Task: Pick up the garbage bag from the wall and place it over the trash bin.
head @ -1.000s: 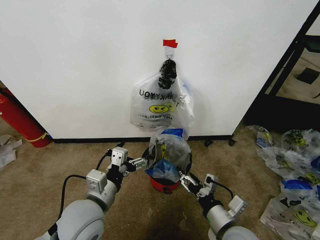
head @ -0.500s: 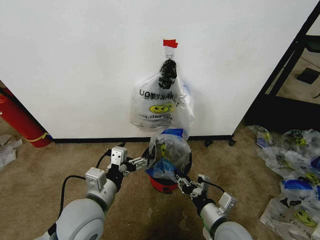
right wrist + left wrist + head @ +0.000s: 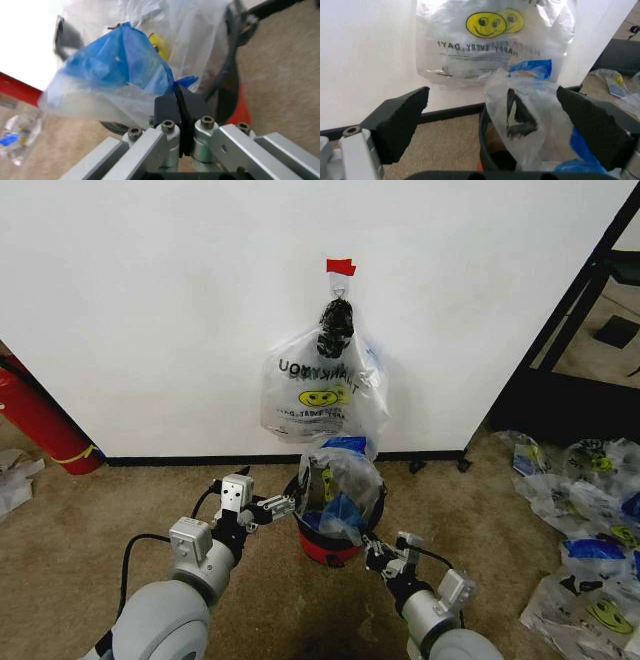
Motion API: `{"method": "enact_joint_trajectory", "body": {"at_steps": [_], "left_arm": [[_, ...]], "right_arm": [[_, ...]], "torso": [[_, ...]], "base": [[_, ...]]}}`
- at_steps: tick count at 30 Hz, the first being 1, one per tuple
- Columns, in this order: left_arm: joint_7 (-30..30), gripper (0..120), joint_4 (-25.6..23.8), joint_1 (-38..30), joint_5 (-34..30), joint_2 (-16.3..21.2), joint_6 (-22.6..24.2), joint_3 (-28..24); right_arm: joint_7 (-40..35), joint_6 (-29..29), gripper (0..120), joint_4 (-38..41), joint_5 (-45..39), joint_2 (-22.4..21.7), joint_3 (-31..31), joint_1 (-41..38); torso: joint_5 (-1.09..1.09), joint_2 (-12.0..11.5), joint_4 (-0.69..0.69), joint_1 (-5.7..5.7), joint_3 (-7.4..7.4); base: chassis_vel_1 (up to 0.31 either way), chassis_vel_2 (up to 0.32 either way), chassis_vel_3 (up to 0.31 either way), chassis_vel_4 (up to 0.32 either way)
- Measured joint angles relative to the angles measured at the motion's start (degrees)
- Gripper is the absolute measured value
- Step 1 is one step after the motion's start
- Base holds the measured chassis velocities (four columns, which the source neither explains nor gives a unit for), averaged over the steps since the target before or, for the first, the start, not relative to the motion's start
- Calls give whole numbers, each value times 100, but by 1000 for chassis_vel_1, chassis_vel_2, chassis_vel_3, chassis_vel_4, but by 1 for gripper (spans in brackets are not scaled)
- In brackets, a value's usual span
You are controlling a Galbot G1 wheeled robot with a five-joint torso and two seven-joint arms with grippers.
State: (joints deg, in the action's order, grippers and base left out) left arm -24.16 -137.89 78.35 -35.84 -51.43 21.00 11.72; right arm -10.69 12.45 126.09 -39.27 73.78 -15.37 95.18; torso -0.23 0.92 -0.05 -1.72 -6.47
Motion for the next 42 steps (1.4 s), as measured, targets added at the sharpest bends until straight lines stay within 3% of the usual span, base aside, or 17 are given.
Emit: {"method": "enact_joint_trajectory", "body": {"at_steps": [11, 18, 27, 34, 41, 42], "left_arm": [[4, 100, -13, 103, 109, -170, -29, -20], [6, 100, -29, 142, 117, -224, -33, -23], [7, 100, -46, 197, 132, -241, -37, -21], [-7, 100, -61, 254, 139, -243, -36, 13], [-20, 100, -87, 214, 134, -228, -16, 16], [-20, 100, -87, 214, 134, -228, -16, 16]], "right_arm": [[-16, -583, 0, 382, 1292, 54, -422, 854], [-171, -890, 0, -100, 2163, 140, -520, 781], [-193, -924, 0, -685, 2412, 279, -321, 392], [-128, -1183, 22, -777, 2628, 243, -293, 489], [-88, -2102, 52, -495, 3422, 121, -599, 1049], [-88, -2102, 52, -495, 3422, 121, -599, 1049]], "torso": [[0, 0, 0, 1, 0], [0, 0, 0, 1, 0], [0, 0, 1, 0, 0], [0, 0, 0, 0, 0], [-1, 0, 0, 0, 0], [-1, 0, 0, 0, 0]], "base": [[0, 0, 0, 0], [0, 0, 0, 0], [0, 0, 0, 0], [0, 0, 0, 0], [0, 0, 0, 0], [0, 0, 0, 0]]}}
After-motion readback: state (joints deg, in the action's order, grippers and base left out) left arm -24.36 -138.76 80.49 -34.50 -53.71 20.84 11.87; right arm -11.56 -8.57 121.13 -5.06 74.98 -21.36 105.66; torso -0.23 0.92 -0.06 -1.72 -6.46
